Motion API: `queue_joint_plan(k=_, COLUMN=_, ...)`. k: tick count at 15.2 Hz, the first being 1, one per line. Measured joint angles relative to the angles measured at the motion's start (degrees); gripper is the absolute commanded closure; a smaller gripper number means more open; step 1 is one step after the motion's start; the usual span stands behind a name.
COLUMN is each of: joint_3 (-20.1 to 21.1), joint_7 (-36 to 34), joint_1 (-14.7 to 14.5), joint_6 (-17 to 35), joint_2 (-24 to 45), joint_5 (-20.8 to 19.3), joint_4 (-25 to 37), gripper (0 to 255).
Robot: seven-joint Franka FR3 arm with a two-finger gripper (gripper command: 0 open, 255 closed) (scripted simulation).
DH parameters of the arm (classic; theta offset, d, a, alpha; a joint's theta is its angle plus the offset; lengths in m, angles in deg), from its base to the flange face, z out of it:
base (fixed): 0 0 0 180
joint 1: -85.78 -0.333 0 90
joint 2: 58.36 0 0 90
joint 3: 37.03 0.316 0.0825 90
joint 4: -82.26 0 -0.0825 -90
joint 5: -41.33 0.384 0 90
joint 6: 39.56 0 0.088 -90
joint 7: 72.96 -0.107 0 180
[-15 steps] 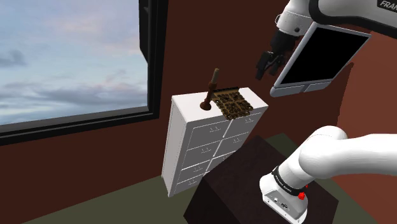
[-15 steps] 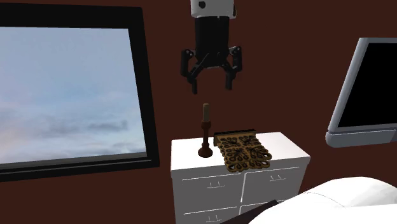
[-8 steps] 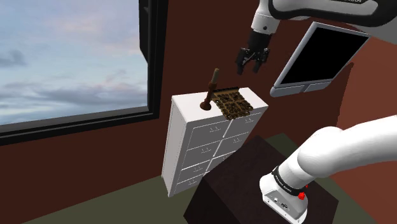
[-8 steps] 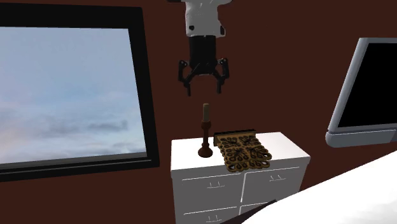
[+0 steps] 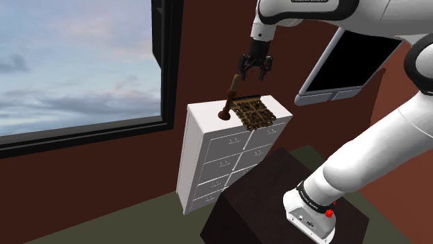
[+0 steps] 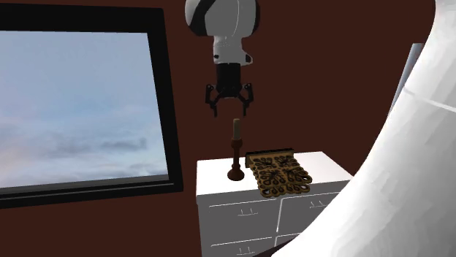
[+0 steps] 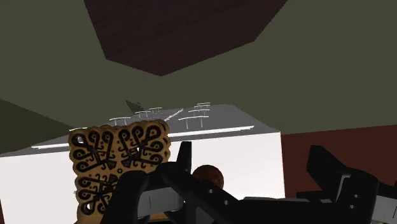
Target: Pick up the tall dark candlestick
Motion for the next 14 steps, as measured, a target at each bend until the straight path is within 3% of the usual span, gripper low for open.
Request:
queue_joint_plan(k=8, joint_3=-2.1, joint_7=-5.4, joint_1=2.2, joint_6=-3.5, joint_2=20.5, joint_5=2.3, joint_4=17.8, gripper=0)
queue_joint_plan(k=14, joint_3=-3.7, joint_7=-9.1, joint_1=4.6, joint_6=-9.0, joint_2=37.2, joint_5=4.9, joint_4=35.4, gripper=0)
